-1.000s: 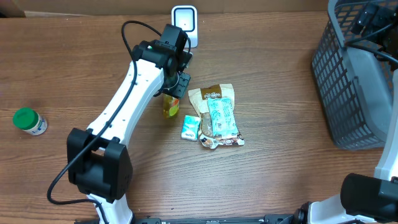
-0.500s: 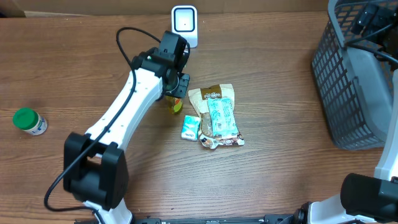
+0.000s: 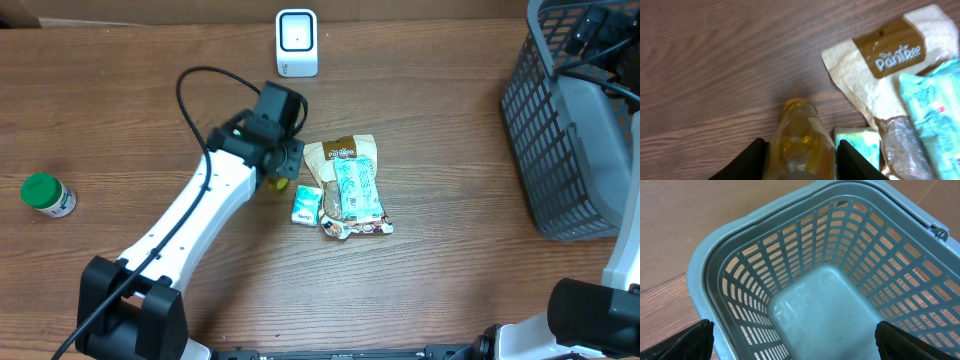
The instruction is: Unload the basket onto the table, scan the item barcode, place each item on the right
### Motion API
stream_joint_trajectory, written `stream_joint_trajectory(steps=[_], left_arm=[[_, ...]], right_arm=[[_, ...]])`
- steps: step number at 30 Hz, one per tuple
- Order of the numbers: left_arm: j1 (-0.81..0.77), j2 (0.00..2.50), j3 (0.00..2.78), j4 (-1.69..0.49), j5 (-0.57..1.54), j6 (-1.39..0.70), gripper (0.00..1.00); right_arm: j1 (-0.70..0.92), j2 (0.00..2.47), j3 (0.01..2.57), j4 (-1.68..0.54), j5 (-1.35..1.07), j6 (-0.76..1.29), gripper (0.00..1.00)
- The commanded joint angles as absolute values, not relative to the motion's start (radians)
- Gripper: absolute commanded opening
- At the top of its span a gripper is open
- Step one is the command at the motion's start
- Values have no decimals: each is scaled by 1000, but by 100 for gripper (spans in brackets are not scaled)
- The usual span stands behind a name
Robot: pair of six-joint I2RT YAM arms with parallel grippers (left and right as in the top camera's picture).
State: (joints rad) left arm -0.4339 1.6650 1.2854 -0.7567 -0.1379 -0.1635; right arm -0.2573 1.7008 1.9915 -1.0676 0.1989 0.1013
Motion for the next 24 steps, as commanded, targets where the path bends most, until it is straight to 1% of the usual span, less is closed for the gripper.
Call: stream_joint_trajectory(steps=[1,4,6,7,8,10,11,17,24], left_arm=[[-459,1654,1247,-727,-183,-218,42],[-467,1654,1246,-720,-183,-234,43],[-467,1654,1246,-723,-183,-233,47],[-467,1654,1246,-730,-183,-233,51],[-467,1654,1246,-734,-183,-233,58],[-467,1654,1246,-746,-183,-233,80],[-465,1654,1246,-751,-183,-233,100],[-464,1636,1263,-752,-183,-233,99],[-456,1521,1362,-755,-183,-241,100]], right_arm=[[-258,1691,2009,-1064,209,105,100],[-258,1691,2009,-1064,209,105,100],[-258,1691,2009,-1064,209,105,100],[-258,1691,2009,-1064,209,105,100],[-258,1691,2009,-1064,208,105,100],[-258,1691,2009,-1064,208,105,100],[-258,1691,2009,-1064,209,105,100],[-258,1691,2009,-1064,209,105,100],[-258,1691,2009,-1064,209,105,100]])
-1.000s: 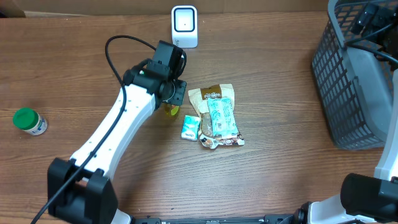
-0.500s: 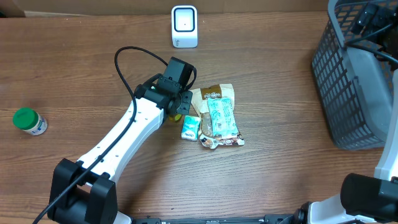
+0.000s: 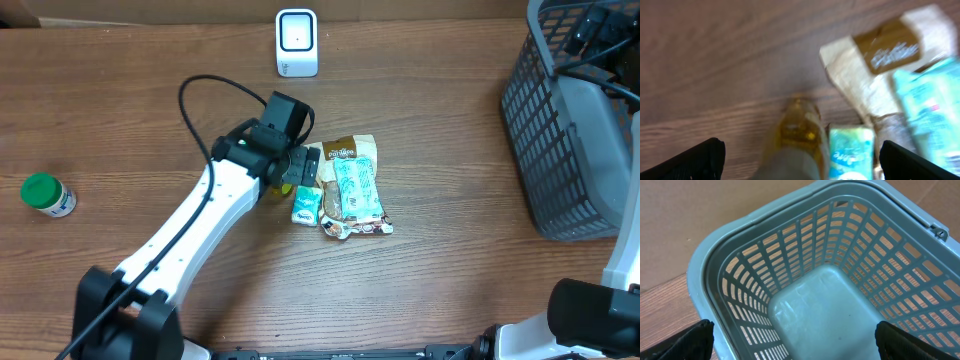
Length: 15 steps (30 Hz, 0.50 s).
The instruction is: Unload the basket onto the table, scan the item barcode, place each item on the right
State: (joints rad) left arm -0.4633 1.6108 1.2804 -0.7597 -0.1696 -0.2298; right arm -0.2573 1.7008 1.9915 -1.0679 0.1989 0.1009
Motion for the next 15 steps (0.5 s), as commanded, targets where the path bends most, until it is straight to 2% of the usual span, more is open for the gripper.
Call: stream_joint_trajectory(steps=[1,11,15], left_arm=[[-453,1505,1379,-761,-183,-241,100],[-337,1391,1468,-871,-180,-252,99],[-247,1402,1468,-912,-83,-251,100]], right_arm=[[-258,1691,2009,-1064,209,105,100],[-258,1691,2009,-1064,209,105,100],[-258,1691,2009,-1064,209,105,100]])
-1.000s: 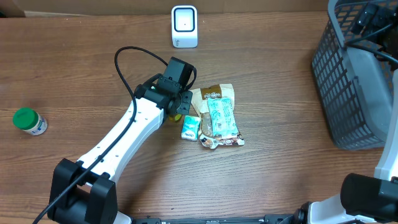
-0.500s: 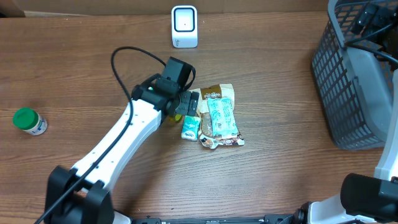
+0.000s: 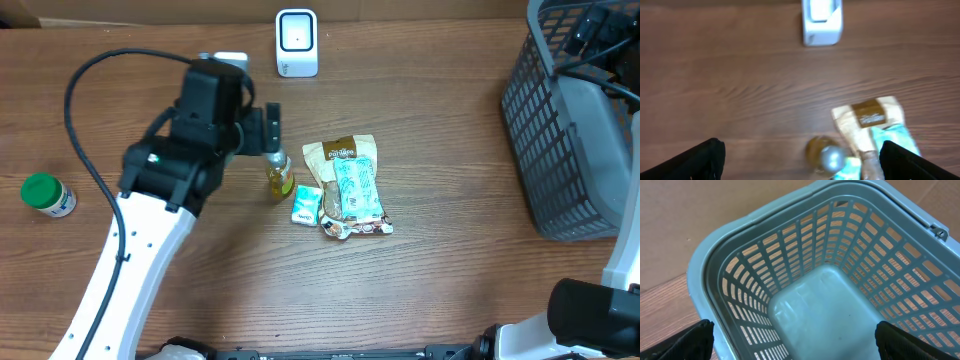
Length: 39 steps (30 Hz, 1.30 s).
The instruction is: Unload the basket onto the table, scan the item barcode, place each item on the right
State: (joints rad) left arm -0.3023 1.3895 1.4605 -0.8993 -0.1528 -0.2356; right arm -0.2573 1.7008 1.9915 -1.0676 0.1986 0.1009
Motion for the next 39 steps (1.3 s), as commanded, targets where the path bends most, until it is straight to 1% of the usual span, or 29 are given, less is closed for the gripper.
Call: stream_joint_trajectory(steps=[1,5,7,9,20,34,39], left_arm=[[-217,1406,1468,-916,-29,-251,99],[-102,1416,1468,-919,269,-211,99],[-61,1419,1468,-920,375,-186,100],[-35,1420,1468,-920,431,-186,99],[-21,1420,1467,-921,446,-187,99],[-22,1420,1466,-979,447,-179,99],[-22,1420,1457,-987,528,-120,99]], right_arm=[[-258,1691,2009,-1064,209,105,100],[-258,1691,2009,-1064,209,105,100],[-258,1691,2009,-1064,209,105,100],[-258,1691,2009,-1064,209,105,100],[-258,1691,2009,-1064,209,105,100],[-258,1691,2009,-1064,209,105,100],[-258,1691,2009,-1064,209,105,100]])
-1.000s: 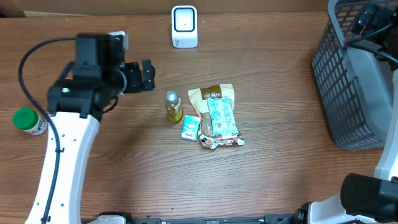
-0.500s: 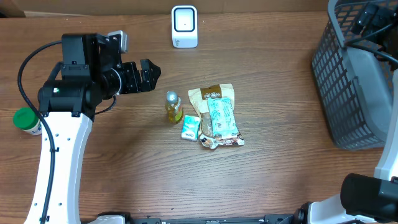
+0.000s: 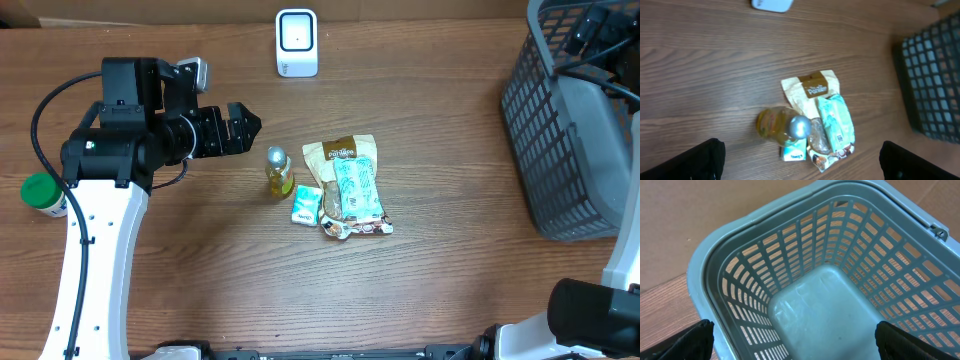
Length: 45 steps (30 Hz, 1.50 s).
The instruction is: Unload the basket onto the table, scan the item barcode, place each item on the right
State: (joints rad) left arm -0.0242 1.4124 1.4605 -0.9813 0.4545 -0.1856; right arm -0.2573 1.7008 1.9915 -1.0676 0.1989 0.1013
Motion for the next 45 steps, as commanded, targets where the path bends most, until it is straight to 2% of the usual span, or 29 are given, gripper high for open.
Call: stream_joint_trajectory(steps=[1,11,23,41,45], left_arm=[[-22,1423,1455,-987,537,-109,100],[-57,1502,1454,-1034,530,-99,100],[-184,1554,1455,-1036,364,-89,100],[-266,1595,1454,-1042,269,-94,100],[-283,1599,1455,-1043,187,-137,100]], right_arm=[[-258,1691,2009,-1064,209,105,100],[-258,1691,2009,-1064,209,105,100],[-258,1691,2009,-1064,209,105,100],[-258,1691,2009,-1064,209,105,100],[-258,1691,2009,-1064,208,105,100]])
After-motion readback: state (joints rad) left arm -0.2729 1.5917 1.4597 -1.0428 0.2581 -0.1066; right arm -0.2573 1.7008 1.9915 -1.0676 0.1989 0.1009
